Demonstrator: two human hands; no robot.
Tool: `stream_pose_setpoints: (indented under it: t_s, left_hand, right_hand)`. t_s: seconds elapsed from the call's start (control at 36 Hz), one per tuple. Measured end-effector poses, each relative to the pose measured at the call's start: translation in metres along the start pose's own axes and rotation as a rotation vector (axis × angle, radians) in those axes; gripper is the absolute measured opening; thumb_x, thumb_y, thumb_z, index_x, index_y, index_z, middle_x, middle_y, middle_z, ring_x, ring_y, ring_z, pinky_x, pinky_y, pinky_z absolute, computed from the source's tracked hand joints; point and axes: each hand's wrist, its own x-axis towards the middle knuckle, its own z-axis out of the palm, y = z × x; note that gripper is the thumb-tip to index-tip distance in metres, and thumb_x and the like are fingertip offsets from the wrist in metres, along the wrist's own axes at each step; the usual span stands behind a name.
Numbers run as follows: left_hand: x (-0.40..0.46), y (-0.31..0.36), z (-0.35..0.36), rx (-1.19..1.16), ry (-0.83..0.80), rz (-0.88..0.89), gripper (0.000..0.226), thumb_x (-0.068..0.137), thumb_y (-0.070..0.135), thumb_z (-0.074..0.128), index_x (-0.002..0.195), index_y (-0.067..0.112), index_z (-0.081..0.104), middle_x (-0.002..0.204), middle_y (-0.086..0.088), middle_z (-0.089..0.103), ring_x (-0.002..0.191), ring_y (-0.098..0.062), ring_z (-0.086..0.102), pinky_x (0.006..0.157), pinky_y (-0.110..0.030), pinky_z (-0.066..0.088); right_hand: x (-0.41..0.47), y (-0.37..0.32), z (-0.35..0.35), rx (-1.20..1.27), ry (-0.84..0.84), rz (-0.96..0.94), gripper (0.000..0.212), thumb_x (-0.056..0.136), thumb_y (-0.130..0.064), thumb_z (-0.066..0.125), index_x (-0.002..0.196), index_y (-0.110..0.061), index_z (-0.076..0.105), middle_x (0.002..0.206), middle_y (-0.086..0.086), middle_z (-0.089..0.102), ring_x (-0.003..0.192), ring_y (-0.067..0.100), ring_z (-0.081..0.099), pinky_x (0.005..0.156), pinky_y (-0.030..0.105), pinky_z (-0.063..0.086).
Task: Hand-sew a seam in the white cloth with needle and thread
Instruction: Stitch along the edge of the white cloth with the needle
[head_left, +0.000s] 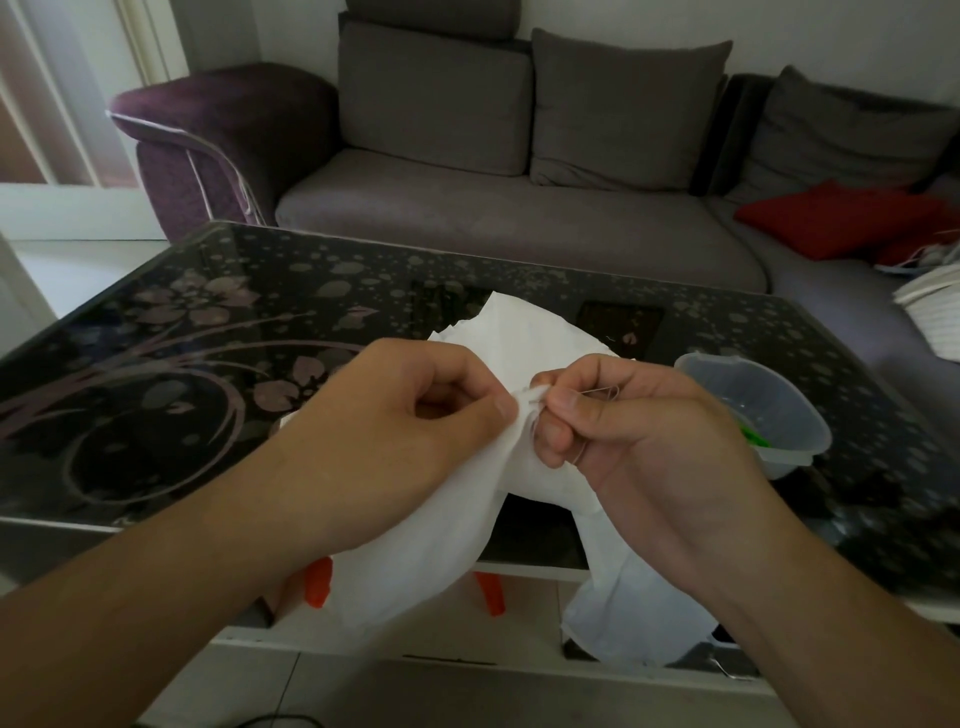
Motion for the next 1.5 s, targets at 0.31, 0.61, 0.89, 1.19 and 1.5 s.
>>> stream_pose_setpoints:
  t_s: [0.31,0.61,0.89,1.19,1.5]
  left_hand:
    - [0.0,-0.001,0.0,-0.023,-0.023,0.048,0.014,0.096,0.036,0.065,0.089,0.035,0.076,0.087,0.017,0.076,0.083,0.0,0.07,0.071,-0.008,0.048]
    - [0.001,-0.006,0.0,-0.038,-0.051,0.074,0.012,0.095,0.037,0.066,0.091,0.036,0.077,0.088,0.015,0.076,0.085,-0.004,0.071,0.072,-0.016,0.051]
    - [-0.001,-0.007,0.001,-0.058,-0.053,0.072,0.014,0.096,0.035,0.064,0.093,0.033,0.078,0.091,0.014,0.077,0.088,-0.005,0.073,0.078,-0.02,0.056]
    - [-0.002,-0.002,0.0,-0.046,-0.026,0.064,0.012,0.097,0.034,0.067,0.091,0.035,0.078,0.089,0.02,0.076,0.086,-0.002,0.072,0.077,-0.019,0.051]
    - [-0.002,-0.004,-0.001,-0.045,-0.027,0.044,0.013,0.097,0.033,0.066,0.09,0.035,0.077,0.088,0.018,0.076,0.085,-0.003,0.072,0.075,-0.018,0.05]
  right_hand:
    - [0.001,0.001,0.0,0.07,-0.065,-0.002,0.009,0.078,-0.002,0.062,0.078,0.006,0.063,0.069,0.019,0.054,0.065,0.019,0.057,0.065,0.025,0.053]
    - [0.0,0.0,0.0,0.074,-0.105,0.019,0.007,0.078,-0.001,0.063,0.077,0.006,0.062,0.07,0.018,0.052,0.064,0.02,0.055,0.062,0.025,0.052]
    - [0.0,0.002,-0.004,-0.1,-0.031,0.07,0.017,0.074,-0.017,0.074,0.079,-0.001,0.073,0.076,0.013,0.057,0.071,0.032,0.049,0.059,0.027,0.049]
    - [-0.001,-0.005,-0.006,-0.079,0.043,0.142,0.018,0.082,-0.022,0.066,0.079,-0.007,0.073,0.083,0.015,0.058,0.064,0.018,0.053,0.051,0.029,0.046]
    - [0.002,0.002,-0.014,-0.364,0.063,0.203,0.027,0.104,-0.013,0.052,0.087,-0.005,0.072,0.086,0.026,0.064,0.067,0.025,0.056,0.059,0.03,0.05]
